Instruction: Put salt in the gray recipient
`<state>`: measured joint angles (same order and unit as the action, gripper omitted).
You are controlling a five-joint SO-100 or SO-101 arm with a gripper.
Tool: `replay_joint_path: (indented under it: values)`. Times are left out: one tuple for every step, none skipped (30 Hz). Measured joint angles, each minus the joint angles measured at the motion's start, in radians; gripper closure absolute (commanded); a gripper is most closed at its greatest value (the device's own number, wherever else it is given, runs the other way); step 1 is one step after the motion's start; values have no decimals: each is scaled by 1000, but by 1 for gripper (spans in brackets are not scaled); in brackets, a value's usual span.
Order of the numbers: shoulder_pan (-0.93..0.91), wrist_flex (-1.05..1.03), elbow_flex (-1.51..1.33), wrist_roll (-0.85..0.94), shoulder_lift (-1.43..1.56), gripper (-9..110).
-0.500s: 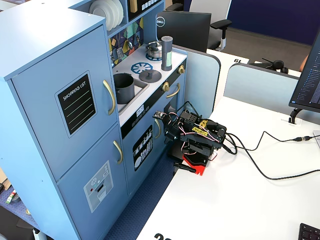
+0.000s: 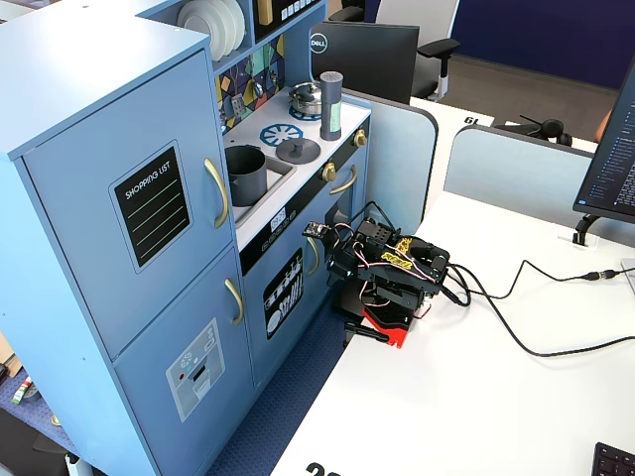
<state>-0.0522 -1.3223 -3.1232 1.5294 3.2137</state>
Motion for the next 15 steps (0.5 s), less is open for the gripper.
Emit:
replay_joint_path:
  values:
    - [0,0,0,3,0,101]
    - [0,8,0,6,0,101]
    - [-5,26,0,6,0,101]
    - [-17,46,5,6,0,101]
    - [-28,66,15,6,0,101]
    - [-43,83,35,6,-8,101]
    - [-60,92,67,6,-21,101]
    - [-80,95,106,6,-38,101]
    - [-101,95,150,6,-55,101]
    - [-127,95,196,6,-66,101]
    - [-158,95,245,6,-75,101]
    - [-192,95,291,8,-80,101]
    - [-233,95,336,14,-83,101]
    - [-279,95,377,17,-86,101]
    - [-328,97,414,21,-89,101]
